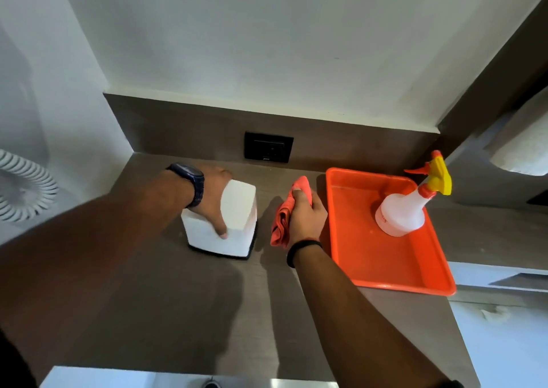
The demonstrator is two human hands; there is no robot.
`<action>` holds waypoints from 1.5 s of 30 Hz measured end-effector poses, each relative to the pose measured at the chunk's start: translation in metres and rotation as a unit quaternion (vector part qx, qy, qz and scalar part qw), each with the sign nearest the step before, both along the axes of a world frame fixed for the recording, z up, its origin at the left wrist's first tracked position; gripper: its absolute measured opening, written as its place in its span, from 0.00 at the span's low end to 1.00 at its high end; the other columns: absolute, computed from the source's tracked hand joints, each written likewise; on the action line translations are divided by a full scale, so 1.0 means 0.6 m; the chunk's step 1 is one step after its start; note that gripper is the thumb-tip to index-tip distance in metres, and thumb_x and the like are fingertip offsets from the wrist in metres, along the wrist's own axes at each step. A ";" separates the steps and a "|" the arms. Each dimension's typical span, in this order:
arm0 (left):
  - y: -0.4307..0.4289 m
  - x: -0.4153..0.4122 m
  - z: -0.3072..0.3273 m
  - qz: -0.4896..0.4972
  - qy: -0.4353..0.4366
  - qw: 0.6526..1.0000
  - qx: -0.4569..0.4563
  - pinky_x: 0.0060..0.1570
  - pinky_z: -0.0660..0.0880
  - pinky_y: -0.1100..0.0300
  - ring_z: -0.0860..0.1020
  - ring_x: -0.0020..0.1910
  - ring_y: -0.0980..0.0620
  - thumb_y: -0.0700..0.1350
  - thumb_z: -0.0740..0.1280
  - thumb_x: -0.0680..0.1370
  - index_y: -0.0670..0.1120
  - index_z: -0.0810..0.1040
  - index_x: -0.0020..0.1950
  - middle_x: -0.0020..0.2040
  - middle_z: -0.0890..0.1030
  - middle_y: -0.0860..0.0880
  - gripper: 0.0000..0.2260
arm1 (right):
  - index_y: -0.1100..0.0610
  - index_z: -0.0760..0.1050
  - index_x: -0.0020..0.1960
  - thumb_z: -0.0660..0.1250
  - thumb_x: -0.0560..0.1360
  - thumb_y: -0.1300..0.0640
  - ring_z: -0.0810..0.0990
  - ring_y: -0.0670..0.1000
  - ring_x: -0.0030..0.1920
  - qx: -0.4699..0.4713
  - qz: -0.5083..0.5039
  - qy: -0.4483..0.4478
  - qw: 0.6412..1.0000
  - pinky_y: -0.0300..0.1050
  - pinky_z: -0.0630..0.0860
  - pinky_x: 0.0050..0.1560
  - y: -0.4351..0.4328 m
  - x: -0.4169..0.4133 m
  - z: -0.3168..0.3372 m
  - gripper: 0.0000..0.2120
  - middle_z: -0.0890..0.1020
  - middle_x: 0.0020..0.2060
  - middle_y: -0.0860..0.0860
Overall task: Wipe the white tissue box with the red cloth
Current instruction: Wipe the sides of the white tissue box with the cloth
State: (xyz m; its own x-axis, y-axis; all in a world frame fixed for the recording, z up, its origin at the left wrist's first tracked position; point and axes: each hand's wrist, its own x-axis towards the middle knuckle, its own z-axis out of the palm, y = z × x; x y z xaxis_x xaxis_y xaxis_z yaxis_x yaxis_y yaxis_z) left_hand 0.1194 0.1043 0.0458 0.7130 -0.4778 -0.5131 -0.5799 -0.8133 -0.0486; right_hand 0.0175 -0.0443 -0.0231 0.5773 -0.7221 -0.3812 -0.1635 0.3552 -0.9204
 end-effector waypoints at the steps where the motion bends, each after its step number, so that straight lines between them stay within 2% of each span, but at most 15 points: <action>1: -0.004 -0.006 -0.009 0.059 -0.007 0.998 -0.015 0.52 0.76 0.50 0.76 0.51 0.46 0.74 0.71 0.45 0.49 0.71 0.62 0.57 0.78 0.49 0.51 | 0.55 0.77 0.64 0.68 0.72 0.52 0.82 0.56 0.57 -0.001 -0.001 0.001 1.000 0.56 0.77 0.63 0.000 -0.001 0.001 0.21 0.84 0.56 0.55; 5: -0.012 -0.026 -0.030 0.229 -0.039 0.970 -0.071 0.59 0.73 0.50 0.74 0.61 0.41 0.78 0.65 0.57 0.49 0.68 0.70 0.68 0.74 0.43 0.49 | 0.55 0.76 0.66 0.67 0.73 0.51 0.81 0.55 0.57 -0.008 -0.004 0.004 1.000 0.54 0.76 0.64 -0.002 -0.011 0.002 0.22 0.83 0.57 0.54; 8: 0.004 -0.024 -0.026 0.261 -0.008 0.958 -0.121 0.66 0.68 0.44 0.67 0.69 0.39 0.81 0.65 0.50 0.50 0.57 0.74 0.74 0.65 0.43 0.60 | 0.56 0.76 0.66 0.67 0.76 0.53 0.80 0.53 0.57 -0.011 -0.010 0.002 1.000 0.51 0.75 0.63 -0.001 -0.020 -0.008 0.20 0.82 0.56 0.53; 11: 0.020 -0.005 -0.030 0.052 -0.057 0.995 -0.063 0.75 0.50 0.41 0.48 0.77 0.42 0.84 0.58 0.37 0.53 0.38 0.76 0.79 0.48 0.47 0.73 | 0.57 0.78 0.62 0.67 0.76 0.54 0.81 0.52 0.52 0.000 -0.009 0.012 1.000 0.46 0.76 0.55 0.011 -0.036 -0.026 0.16 0.83 0.52 0.53; 14: 0.021 0.001 -0.029 -0.095 -0.013 0.995 0.005 0.75 0.42 0.45 0.40 0.77 0.46 0.80 0.64 0.35 0.54 0.30 0.73 0.79 0.42 0.49 0.77 | 0.56 0.79 0.48 0.66 0.77 0.56 0.78 0.47 0.38 -0.001 0.000 0.015 1.000 0.29 0.71 0.36 0.034 -0.047 -0.043 0.05 0.80 0.38 0.49; 16: 0.019 0.003 -0.039 -0.126 -0.024 0.992 0.011 0.75 0.45 0.48 0.43 0.77 0.46 0.73 0.74 0.42 0.53 0.31 0.74 0.79 0.46 0.48 0.74 | 0.58 0.79 0.54 0.67 0.77 0.55 0.80 0.47 0.40 0.005 0.022 0.015 1.000 0.26 0.72 0.33 0.060 -0.051 -0.055 0.09 0.82 0.42 0.50; 17: 0.020 0.003 -0.045 -0.133 -0.039 0.990 -0.004 0.75 0.48 0.51 0.46 0.77 0.46 0.68 0.76 0.47 0.52 0.34 0.75 0.78 0.49 0.48 0.70 | 0.57 0.78 0.60 0.67 0.76 0.53 0.82 0.48 0.46 0.016 0.031 0.006 0.999 0.27 0.75 0.38 0.074 -0.052 -0.059 0.14 0.83 0.48 0.52; 19: 0.021 0.000 -0.049 -0.130 -0.064 0.988 -0.044 0.71 0.58 0.53 0.56 0.73 0.47 0.64 0.75 0.50 0.51 0.45 0.75 0.74 0.58 0.49 0.62 | 0.52 0.76 0.64 0.67 0.74 0.49 0.82 0.52 0.55 0.028 0.046 -0.009 0.999 0.40 0.80 0.54 0.097 -0.053 -0.070 0.19 0.83 0.56 0.53; 21: 0.023 -0.004 -0.054 -0.122 -0.082 0.987 -0.068 0.65 0.66 0.53 0.63 0.68 0.48 0.66 0.73 0.48 0.52 0.52 0.71 0.69 0.64 0.51 0.58 | 0.46 0.75 0.64 0.66 0.75 0.50 0.79 0.50 0.59 0.038 0.050 -0.002 0.998 0.49 0.77 0.62 0.115 -0.051 -0.078 0.18 0.80 0.60 0.49; 24: 0.030 -0.008 -0.069 -0.104 -0.091 0.986 -0.087 0.63 0.68 0.52 0.65 0.64 0.48 0.68 0.71 0.45 0.52 0.55 0.68 0.65 0.66 0.52 0.56 | 0.32 0.73 0.57 0.64 0.73 0.44 0.76 0.49 0.65 0.032 0.071 -0.008 0.997 0.55 0.73 0.68 0.134 -0.034 -0.069 0.13 0.77 0.64 0.46; 28: 0.035 -0.006 -0.087 -0.116 -0.124 0.980 -0.108 0.64 0.68 0.46 0.68 0.62 0.46 0.72 0.70 0.44 0.50 0.57 0.67 0.64 0.69 0.50 0.57 | 0.37 0.61 0.74 0.55 0.76 0.37 0.56 0.49 0.79 -0.054 0.144 -0.034 0.987 0.58 0.56 0.78 0.147 -0.010 -0.058 0.26 0.60 0.79 0.46; 30: 0.037 -0.004 -0.093 -0.126 -0.128 0.977 -0.114 0.66 0.67 0.45 0.69 0.62 0.44 0.72 0.71 0.44 0.48 0.57 0.67 0.65 0.70 0.48 0.58 | 0.36 0.53 0.75 0.51 0.77 0.36 0.47 0.47 0.79 -0.101 0.167 -0.052 0.979 0.53 0.48 0.78 0.146 -0.007 -0.057 0.28 0.54 0.80 0.44; 33: 0.038 -0.003 -0.097 -0.127 -0.140 0.974 -0.126 0.65 0.68 0.43 0.70 0.61 0.44 0.71 0.72 0.44 0.48 0.59 0.66 0.63 0.71 0.48 0.57 | 0.32 0.46 0.73 0.48 0.74 0.33 0.44 0.46 0.79 -0.152 0.186 -0.057 0.969 0.50 0.47 0.77 0.144 -0.004 -0.068 0.28 0.52 0.80 0.43; 40: 0.032 -0.009 -0.094 -0.121 -0.147 0.973 -0.133 0.67 0.65 0.42 0.70 0.63 0.41 0.70 0.70 0.45 0.45 0.61 0.67 0.63 0.72 0.45 0.56 | 0.45 0.60 0.76 0.49 0.73 0.32 0.64 0.49 0.75 -0.109 0.140 -0.021 0.984 0.57 0.63 0.74 0.164 -0.015 -0.097 0.34 0.66 0.75 0.49; 45: 0.033 -0.011 -0.097 -0.111 -0.143 0.973 -0.142 0.67 0.65 0.38 0.71 0.64 0.38 0.70 0.67 0.47 0.41 0.62 0.69 0.65 0.72 0.42 0.56 | 0.38 0.60 0.74 0.49 0.76 0.31 0.57 0.44 0.78 -0.147 0.128 -0.062 0.979 0.54 0.59 0.77 0.185 -0.042 -0.097 0.28 0.62 0.76 0.41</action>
